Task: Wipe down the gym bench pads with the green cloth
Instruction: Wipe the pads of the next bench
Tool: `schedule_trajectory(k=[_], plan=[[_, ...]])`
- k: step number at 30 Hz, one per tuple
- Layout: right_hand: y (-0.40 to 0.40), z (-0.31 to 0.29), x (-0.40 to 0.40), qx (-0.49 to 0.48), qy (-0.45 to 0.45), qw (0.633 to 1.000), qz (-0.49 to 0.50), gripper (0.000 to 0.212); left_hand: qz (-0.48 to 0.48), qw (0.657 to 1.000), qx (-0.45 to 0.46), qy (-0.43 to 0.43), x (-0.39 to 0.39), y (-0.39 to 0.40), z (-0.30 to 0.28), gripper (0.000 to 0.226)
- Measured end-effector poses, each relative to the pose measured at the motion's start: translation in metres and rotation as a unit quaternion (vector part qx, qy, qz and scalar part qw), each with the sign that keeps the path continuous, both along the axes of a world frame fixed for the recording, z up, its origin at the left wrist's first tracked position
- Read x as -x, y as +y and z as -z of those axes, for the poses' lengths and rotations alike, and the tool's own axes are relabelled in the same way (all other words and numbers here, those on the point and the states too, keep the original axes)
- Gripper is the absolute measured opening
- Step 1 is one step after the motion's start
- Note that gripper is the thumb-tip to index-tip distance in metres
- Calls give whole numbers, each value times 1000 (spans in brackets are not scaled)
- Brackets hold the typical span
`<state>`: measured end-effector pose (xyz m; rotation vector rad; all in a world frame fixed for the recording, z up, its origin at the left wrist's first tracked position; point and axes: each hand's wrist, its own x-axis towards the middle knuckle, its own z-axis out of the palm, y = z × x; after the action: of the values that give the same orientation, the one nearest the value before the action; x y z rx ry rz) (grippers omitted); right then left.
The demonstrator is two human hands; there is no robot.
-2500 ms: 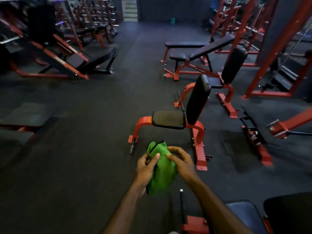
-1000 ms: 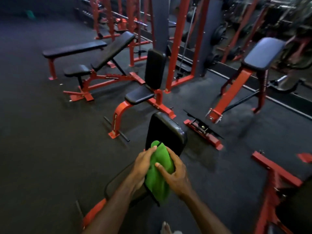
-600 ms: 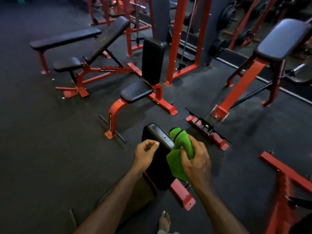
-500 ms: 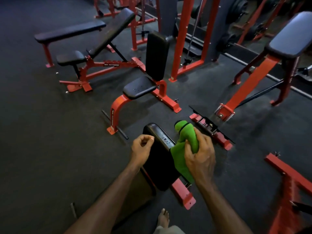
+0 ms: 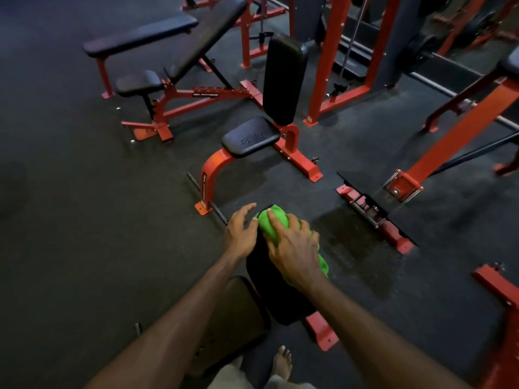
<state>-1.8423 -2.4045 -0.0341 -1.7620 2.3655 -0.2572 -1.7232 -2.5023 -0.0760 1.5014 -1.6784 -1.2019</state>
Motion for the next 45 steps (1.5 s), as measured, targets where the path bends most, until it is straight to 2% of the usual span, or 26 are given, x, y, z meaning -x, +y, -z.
schedule_trajectory(k=[4,8,16,19,23,27,30,33,37,41,45], plan=[[22,7,4,-4,31,999,-15,57,9,999,22,27,10,-15,3,33],[78,19,11,7,49,999,20,58,104,994,-18,19,12,-21,7,32],[7,9,-3,-7,47,998,46,59,96,994,20,44,9,-20,19,32],[46,9,5,1,26,999,47,62,117,991,47,43,6,-23,22,31],[91,14,12,32,-6,994,104,58,114,992,47,23,8,-24,25,30],[39,13,-4,28,44,994,94,55,111,992,62,-2,16,-17,16,25],[14,13,-12,27,56,995,82,53,81,995,60,12,15,-16,15,25],[57,22,-3,44,42,993,105,53,89,993,58,43,10,-21,19,28],[134,42,0,112,2,974,198,53,126,990,55,36,5,-21,21,30],[109,43,-18,129,24,967,220,53,162,973,163,13,12,1,11,27],[74,37,-27,106,61,973,198,53,252,942,220,5,29,20,-2,26]])
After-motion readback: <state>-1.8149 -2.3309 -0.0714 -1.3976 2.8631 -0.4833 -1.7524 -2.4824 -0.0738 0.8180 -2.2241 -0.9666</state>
